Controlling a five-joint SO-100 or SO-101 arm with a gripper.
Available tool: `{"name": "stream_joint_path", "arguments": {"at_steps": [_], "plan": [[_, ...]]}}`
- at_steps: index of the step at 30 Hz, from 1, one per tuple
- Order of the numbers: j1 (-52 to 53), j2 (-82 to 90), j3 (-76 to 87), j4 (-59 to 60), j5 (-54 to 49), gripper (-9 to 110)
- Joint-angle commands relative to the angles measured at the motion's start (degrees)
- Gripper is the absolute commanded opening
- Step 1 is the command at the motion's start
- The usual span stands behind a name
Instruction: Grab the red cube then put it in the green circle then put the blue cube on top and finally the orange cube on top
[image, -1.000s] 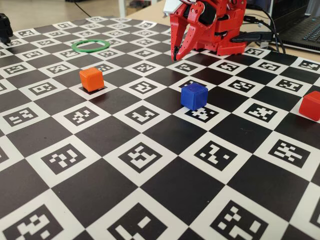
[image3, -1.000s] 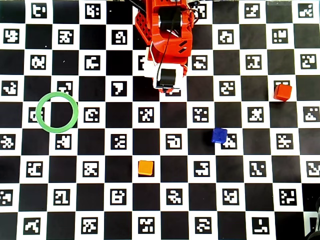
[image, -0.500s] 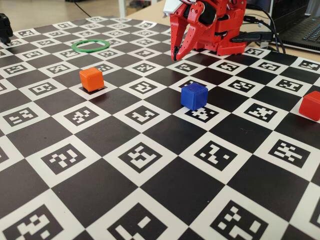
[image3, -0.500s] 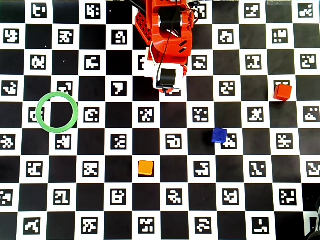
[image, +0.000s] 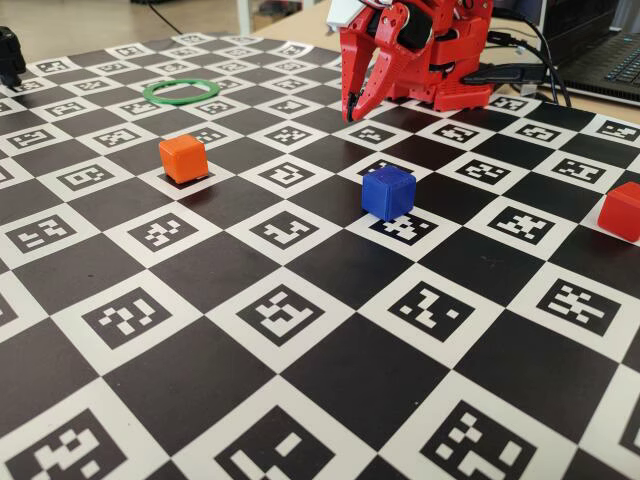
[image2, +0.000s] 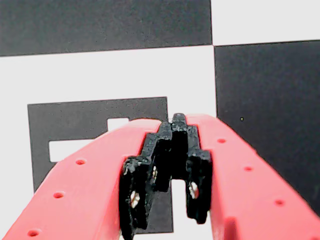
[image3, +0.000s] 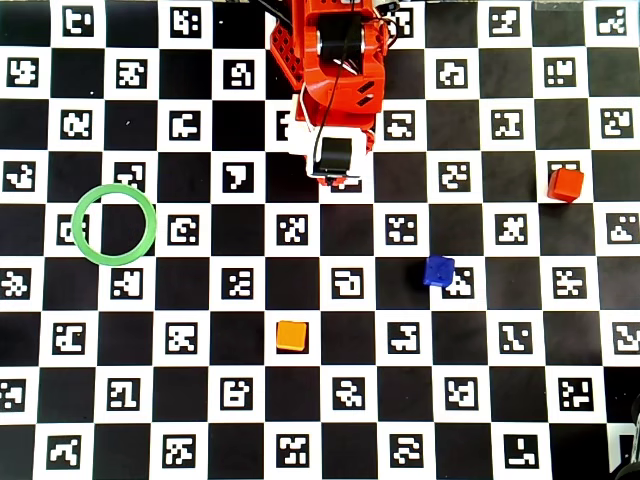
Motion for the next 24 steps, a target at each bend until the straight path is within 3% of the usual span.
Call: {"name": "stream_joint_path", "arguments": {"at_steps": [1, 4, 7, 10, 15, 19, 22, 24], "plan": [[0.26, -5.63, 3.16, 1.41, -3.16, -6], [-0.09, -8.09, 3.16, -2.02, -3.25, -6], [-0.44, -11.43, -3.16, -5.45, 5.98, -6], [-1.23, -20.83, -20.39, -3.43, 18.11, -5], [-4.83, -40.43, -53.09, 9.4, 36.83, -5], [-12.66, -57.74, -77.17, 24.96, 44.03, -5], [-19.6, -67.59, -89.65, 33.66, 48.78, -4], [-22.94, -70.05, -92.99, 33.84, 52.82, 4]]}}
